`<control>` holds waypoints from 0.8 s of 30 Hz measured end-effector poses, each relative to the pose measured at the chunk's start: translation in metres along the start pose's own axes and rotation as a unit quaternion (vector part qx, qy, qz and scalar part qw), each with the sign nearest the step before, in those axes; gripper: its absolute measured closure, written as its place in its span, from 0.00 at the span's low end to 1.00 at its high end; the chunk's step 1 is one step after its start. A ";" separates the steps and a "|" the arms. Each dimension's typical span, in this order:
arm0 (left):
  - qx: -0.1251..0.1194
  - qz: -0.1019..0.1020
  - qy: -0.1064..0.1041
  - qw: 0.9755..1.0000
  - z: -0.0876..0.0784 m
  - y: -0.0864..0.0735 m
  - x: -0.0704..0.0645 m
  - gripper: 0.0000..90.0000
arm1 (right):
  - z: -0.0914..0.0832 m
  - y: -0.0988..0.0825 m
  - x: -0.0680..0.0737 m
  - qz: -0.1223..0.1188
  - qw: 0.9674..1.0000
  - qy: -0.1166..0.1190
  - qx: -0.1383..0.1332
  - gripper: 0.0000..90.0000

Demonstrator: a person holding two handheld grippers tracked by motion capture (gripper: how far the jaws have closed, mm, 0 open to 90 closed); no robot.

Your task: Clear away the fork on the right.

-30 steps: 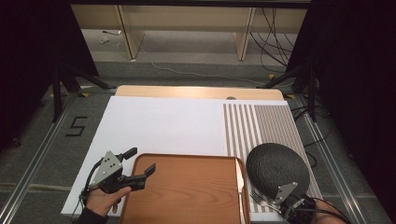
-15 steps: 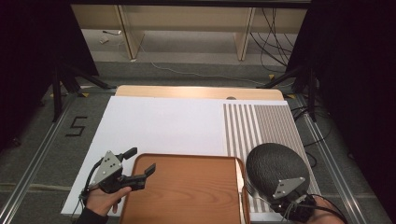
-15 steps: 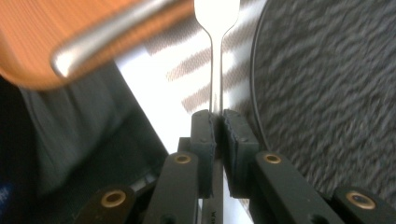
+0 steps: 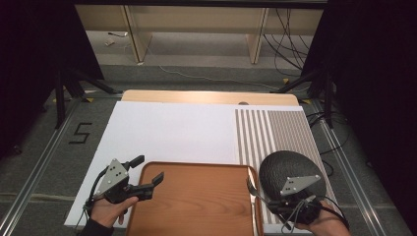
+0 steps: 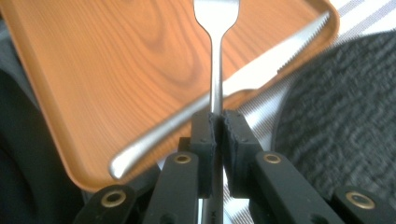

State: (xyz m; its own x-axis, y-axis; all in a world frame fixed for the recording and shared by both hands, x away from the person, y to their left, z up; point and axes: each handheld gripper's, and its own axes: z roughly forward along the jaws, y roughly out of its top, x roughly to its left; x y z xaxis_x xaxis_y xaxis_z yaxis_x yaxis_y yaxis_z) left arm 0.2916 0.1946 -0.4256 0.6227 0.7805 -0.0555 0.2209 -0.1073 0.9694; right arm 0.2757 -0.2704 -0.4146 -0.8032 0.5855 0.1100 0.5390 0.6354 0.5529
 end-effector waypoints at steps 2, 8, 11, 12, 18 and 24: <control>-0.001 0.000 0.000 1.000 0.000 0.000 0.000 0.18 | 0.001 0.004 0.001 0.003 1.000 0.005 -0.008 0.93; -0.001 0.000 0.000 1.000 0.000 0.000 0.000 0.18 | 0.005 0.018 0.008 0.011 0.999 0.023 -0.034 0.93; -0.002 0.000 0.001 1.000 0.000 0.000 0.000 0.18 | 0.010 0.025 0.011 0.019 0.998 0.038 -0.038 0.93; -0.002 0.000 0.000 1.000 0.000 0.000 0.000 0.18 | 0.012 0.028 0.013 0.018 0.998 0.039 -0.036 0.93; -0.001 0.001 0.000 1.000 0.000 0.000 0.000 0.18 | 0.023 0.039 0.020 0.017 0.998 0.050 -0.031 0.93; -0.002 0.000 0.001 1.000 0.000 0.000 0.000 0.18 | 0.034 0.050 0.030 -0.002 0.998 0.060 -0.023 0.93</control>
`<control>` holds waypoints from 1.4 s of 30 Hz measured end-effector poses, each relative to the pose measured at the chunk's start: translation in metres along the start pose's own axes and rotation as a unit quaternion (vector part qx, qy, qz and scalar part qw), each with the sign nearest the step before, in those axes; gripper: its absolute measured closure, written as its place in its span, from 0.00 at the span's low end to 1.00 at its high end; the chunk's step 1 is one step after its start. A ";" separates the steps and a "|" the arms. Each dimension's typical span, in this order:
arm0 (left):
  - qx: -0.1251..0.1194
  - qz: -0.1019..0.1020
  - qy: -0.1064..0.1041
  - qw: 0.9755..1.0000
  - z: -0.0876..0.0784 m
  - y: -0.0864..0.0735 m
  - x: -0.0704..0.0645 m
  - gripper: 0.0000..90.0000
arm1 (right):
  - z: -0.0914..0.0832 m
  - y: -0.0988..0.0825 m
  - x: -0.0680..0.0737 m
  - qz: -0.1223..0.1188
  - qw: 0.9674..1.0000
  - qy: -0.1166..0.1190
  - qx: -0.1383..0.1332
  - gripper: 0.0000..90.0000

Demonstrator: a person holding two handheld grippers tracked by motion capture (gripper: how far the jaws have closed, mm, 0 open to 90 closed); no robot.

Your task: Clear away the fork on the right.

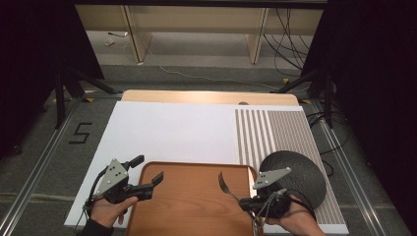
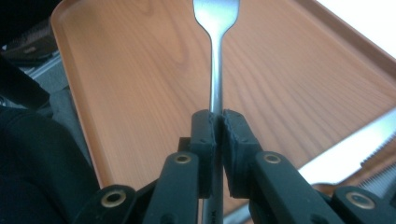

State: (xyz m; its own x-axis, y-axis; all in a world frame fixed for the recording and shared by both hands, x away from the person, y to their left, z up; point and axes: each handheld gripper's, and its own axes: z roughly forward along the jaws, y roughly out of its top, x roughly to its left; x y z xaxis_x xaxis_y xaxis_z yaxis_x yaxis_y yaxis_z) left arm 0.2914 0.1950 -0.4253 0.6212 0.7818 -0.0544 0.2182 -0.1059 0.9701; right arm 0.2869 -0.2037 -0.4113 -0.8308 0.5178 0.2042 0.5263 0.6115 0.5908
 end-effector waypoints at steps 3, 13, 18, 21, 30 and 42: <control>-0.001 0.001 -0.001 1.000 0.000 0.000 0.000 0.18 | 0.007 0.005 0.004 -0.007 1.000 0.004 0.009 0.93; -0.001 0.000 -0.001 1.000 0.000 0.000 0.000 0.18 | 0.027 0.013 0.012 -0.025 0.999 0.004 0.036 0.93; 0.000 0.001 -0.001 1.000 0.000 0.000 0.000 0.18 | 0.035 0.016 0.015 -0.032 0.998 0.008 0.048 0.93; 0.000 0.001 -0.001 1.000 0.000 0.000 0.000 0.18 | 0.040 0.017 0.018 -0.033 0.998 0.014 0.060 0.93; 0.000 0.001 -0.001 1.000 0.000 0.000 0.000 0.18 | 0.052 0.016 0.020 -0.032 0.995 0.023 0.091 0.93; 0.000 0.001 -0.002 1.000 0.000 0.000 -0.001 0.18 | 0.067 0.012 0.020 -0.034 0.991 0.022 0.131 0.93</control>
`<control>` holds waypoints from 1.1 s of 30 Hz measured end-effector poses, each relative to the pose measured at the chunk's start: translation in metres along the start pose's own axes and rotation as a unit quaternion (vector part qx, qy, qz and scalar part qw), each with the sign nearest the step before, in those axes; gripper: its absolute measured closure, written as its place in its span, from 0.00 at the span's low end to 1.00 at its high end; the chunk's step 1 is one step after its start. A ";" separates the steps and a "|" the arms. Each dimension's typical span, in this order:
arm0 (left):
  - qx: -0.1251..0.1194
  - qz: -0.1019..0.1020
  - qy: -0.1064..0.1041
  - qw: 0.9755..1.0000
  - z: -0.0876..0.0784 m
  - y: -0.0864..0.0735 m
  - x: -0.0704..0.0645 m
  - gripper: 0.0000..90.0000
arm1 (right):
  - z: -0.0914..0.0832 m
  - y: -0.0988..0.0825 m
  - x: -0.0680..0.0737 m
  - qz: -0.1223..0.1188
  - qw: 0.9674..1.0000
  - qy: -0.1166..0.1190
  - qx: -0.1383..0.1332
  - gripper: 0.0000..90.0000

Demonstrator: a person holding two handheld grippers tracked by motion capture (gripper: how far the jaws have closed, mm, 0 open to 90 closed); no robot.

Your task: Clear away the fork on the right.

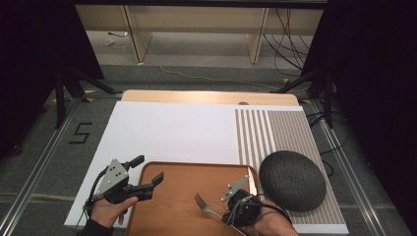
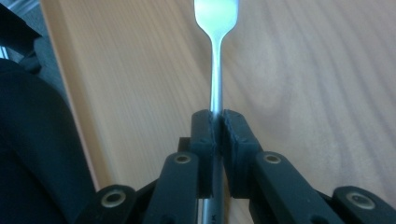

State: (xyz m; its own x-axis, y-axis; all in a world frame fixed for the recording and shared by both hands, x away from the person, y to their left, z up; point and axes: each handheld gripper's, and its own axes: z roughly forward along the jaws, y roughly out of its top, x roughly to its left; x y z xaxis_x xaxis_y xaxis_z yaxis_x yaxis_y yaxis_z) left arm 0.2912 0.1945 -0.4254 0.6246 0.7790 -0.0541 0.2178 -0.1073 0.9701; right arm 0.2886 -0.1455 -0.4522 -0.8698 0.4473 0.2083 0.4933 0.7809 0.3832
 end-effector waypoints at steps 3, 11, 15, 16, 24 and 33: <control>0.000 0.000 0.000 1.000 0.000 0.000 0.000 0.18 | 0.004 0.000 0.000 0.003 1.000 -0.002 0.014 0.93; 0.000 -0.001 0.000 1.000 0.000 0.000 0.000 0.18 | 0.008 0.001 -0.001 0.006 1.000 -0.004 0.021 0.93; 0.000 -0.001 0.000 1.000 0.000 0.000 0.000 0.18 | 0.008 0.001 0.000 0.009 1.000 -0.003 0.021 0.88; 0.000 -0.001 0.000 1.000 0.000 0.000 0.000 0.18 | 0.008 0.001 0.000 0.007 1.000 -0.003 0.020 0.82; 0.000 -0.001 0.001 1.000 0.000 0.000 0.000 0.18 | 0.003 0.008 0.003 0.005 0.999 -0.001 -0.048 0.57; 0.000 -0.001 0.001 1.000 0.000 0.000 0.001 0.18 | 0.012 0.016 0.017 -0.034 0.998 -0.002 -0.048 0.68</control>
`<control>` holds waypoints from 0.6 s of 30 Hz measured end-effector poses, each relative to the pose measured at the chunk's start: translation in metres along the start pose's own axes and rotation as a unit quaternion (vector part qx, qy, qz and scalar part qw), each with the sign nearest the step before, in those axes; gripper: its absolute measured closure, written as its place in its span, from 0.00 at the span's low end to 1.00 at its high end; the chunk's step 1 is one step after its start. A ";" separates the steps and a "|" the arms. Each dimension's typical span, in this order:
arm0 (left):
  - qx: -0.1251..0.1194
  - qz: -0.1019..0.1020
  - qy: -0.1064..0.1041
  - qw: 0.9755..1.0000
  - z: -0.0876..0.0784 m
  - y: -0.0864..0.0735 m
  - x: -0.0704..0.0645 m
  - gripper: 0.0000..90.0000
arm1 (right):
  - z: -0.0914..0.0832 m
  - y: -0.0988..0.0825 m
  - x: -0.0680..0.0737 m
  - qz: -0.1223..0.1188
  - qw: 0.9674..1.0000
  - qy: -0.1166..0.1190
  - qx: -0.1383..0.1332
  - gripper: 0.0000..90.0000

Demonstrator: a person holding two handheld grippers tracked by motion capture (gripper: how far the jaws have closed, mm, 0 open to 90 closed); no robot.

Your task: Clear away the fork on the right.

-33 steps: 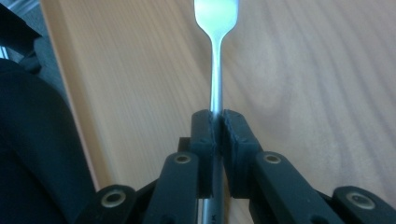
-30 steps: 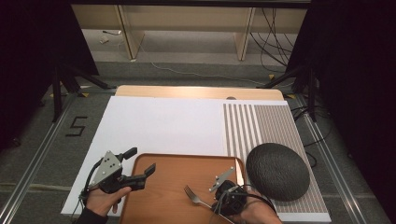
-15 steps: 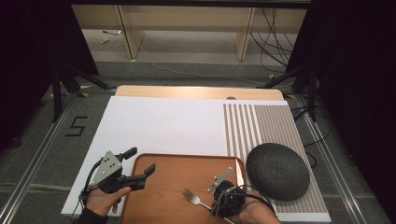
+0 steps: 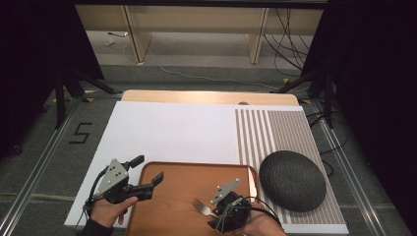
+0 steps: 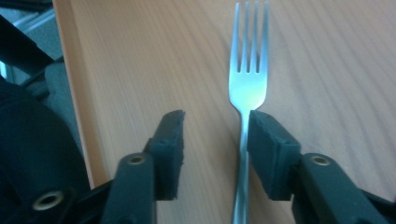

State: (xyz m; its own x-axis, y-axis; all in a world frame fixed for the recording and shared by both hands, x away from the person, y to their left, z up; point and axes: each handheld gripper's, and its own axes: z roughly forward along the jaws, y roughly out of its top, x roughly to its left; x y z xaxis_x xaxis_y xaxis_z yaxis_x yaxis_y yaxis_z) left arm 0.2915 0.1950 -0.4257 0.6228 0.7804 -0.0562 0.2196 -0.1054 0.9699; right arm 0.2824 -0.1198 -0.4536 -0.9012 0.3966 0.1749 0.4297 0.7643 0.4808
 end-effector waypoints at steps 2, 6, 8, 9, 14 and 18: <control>-0.001 0.000 0.001 1.000 0.000 0.000 0.000 0.18 | 0.002 0.001 0.002 -0.007 1.000 -0.004 0.002 0.73; -0.001 0.000 0.001 1.000 0.000 0.000 0.000 0.18 | 0.004 0.002 0.005 -0.025 1.000 -0.003 0.010 0.80; -0.001 0.000 0.001 1.000 0.000 0.000 0.000 0.18 | 0.005 0.002 0.006 -0.032 0.999 -0.009 0.017 0.85; -0.001 0.000 0.000 1.000 0.000 0.000 0.000 0.18 | 0.005 0.001 0.006 -0.038 0.999 -0.010 0.018 0.88; -0.001 -0.001 0.000 1.000 0.000 0.000 0.000 0.18 | 0.005 0.001 0.007 -0.045 0.999 -0.011 0.025 0.95; -0.002 -0.001 0.000 1.000 0.000 0.000 0.000 0.18 | 0.006 0.001 0.007 -0.048 0.998 -0.018 0.032 0.99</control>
State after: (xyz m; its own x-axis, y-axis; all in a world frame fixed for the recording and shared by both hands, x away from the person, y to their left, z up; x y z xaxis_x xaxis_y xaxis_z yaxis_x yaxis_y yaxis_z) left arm 0.2911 0.1950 -0.4253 0.6229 0.7802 -0.0574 0.2177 -0.1025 0.9706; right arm 0.2766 -0.1132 -0.4571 -0.9360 0.3376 0.0998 0.3461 0.8301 0.4372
